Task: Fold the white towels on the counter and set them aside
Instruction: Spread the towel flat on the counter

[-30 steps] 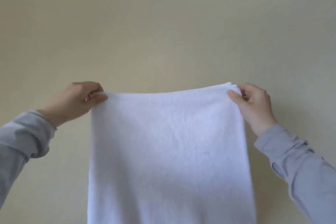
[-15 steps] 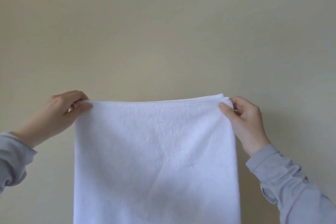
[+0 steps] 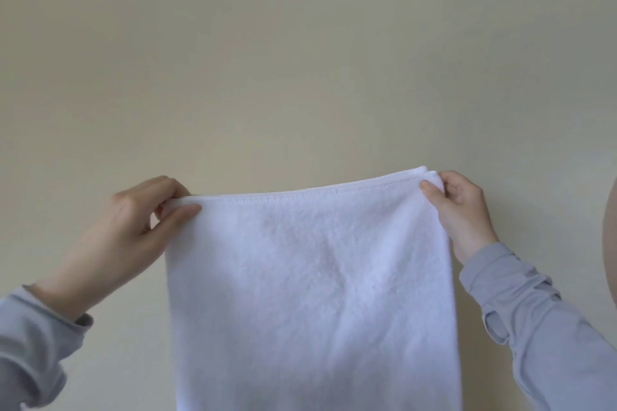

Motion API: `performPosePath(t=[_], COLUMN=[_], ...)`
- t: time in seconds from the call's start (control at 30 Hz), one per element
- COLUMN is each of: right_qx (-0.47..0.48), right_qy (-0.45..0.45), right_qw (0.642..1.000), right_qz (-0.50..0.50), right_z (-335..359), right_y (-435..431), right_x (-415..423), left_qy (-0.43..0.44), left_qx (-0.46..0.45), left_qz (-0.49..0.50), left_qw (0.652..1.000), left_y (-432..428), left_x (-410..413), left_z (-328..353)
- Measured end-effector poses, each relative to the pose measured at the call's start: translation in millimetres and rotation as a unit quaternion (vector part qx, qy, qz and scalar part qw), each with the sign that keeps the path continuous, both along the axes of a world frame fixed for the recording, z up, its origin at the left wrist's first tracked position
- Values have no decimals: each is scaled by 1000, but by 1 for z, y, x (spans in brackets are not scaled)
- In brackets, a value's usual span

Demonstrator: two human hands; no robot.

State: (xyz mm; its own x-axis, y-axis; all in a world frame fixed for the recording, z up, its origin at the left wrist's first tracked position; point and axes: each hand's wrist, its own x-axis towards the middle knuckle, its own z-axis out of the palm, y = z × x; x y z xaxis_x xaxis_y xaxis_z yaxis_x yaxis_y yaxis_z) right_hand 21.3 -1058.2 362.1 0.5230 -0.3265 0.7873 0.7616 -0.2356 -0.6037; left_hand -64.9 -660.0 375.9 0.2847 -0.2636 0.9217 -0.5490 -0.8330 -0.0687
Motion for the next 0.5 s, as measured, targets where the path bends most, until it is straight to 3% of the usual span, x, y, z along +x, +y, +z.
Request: performPosePath(t=[0.2,0.33,0.5], right_qx=[8,-36,-93], right_qy=[6,-16,-14], right_qw=[998,993,991], right_qz=[-62,-107,-91], right_z=[8,21,32], right_y=[-47,-63,-54], right_x=[5,2,6], left_qy=[3,-6,52], left_qx=[-32,-51,-114], left_qz=[-64,-87,-73], left_qw=[997,995,989], left_y=[-64,-85,-89], left_x=[-18,-18,-17], left_z=[-28,-56,-90])
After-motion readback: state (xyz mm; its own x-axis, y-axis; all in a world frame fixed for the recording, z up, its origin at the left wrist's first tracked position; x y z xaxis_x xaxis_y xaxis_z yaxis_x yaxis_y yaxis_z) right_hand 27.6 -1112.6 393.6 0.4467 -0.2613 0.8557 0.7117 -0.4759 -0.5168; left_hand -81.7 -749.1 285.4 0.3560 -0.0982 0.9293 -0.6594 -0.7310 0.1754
